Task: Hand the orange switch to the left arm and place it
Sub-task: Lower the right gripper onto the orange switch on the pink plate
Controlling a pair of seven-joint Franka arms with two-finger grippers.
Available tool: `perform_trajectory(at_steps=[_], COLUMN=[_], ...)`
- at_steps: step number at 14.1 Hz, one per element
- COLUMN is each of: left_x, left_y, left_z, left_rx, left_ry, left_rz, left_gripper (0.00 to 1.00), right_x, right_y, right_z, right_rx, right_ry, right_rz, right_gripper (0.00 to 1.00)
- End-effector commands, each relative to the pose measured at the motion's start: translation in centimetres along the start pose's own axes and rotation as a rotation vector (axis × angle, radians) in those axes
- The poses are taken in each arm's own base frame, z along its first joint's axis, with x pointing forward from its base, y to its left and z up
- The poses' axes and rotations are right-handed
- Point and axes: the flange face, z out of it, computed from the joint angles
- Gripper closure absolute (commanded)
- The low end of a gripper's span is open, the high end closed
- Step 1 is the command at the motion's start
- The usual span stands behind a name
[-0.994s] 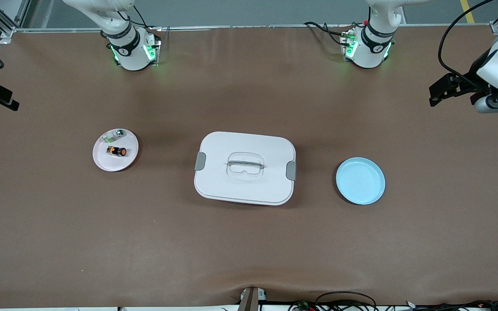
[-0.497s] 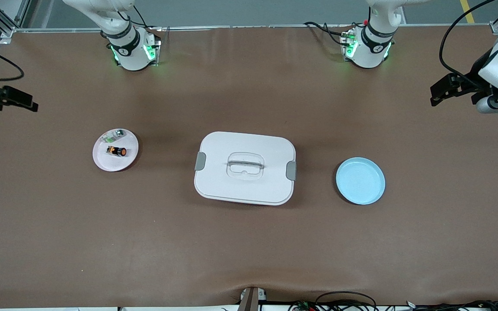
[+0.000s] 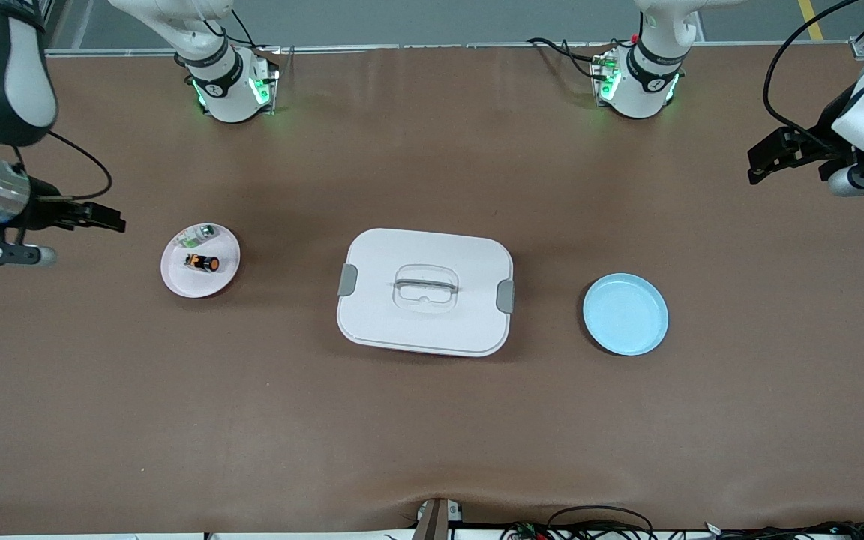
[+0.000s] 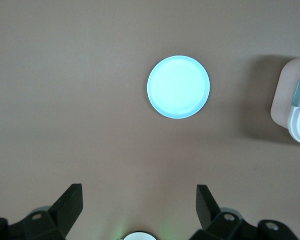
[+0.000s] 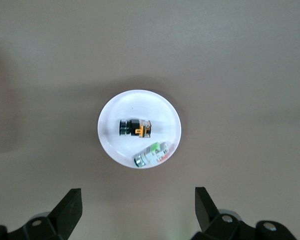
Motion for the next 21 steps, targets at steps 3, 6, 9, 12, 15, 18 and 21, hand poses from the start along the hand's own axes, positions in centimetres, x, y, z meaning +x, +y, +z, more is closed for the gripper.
perform_trajectory(at_steps=[3, 6, 9, 12, 15, 18, 21], left_x=[-0.2, 0.4, 0.5, 0.6, 0.5, 0.4, 0.5], left_y=[0.0, 0.7, 1.2, 1.0, 0.6, 0.5, 0.6], left_z=[-0.1, 0.7, 0.7, 0.7, 0.5, 0.4, 0.4], left_rx=[-0.005, -0.014, -0.015, -0.013, -0.01, -0.009, -0.015], left_ry=[-0.017, -0.033, -0.027, -0.024, -0.019, -0.017, -0.014], left_rz=[0.008, 0.013, 0.019, 0.015, 0.009, 0.005, 0.004], left_gripper=[0.0, 0.0, 0.0, 0.0, 0.0, 0.0, 0.0], right_x=[-1.5, -1.3, -0.7, 0.4, 1.3, 1.8, 2.2], right_y=[-0.9, -1.5, -2.3, -2.2, -1.9, -1.6, -1.3], right_z=[6.1, 9.1, 11.3, 14.1, 16.3, 18.4, 20.2], right_rx=[0.018, 0.015, 0.051, 0.082, 0.079, 0.077, 0.075], right_ry=[0.03, 0.058, 0.03, 0.021, 0.029, 0.022, 0.017], right_rz=[0.009, 0.004, 0.017, 0.047, 0.058, 0.098, 0.108], right_gripper=[0.0, 0.0, 0.0, 0.0, 0.0, 0.0, 0.0])
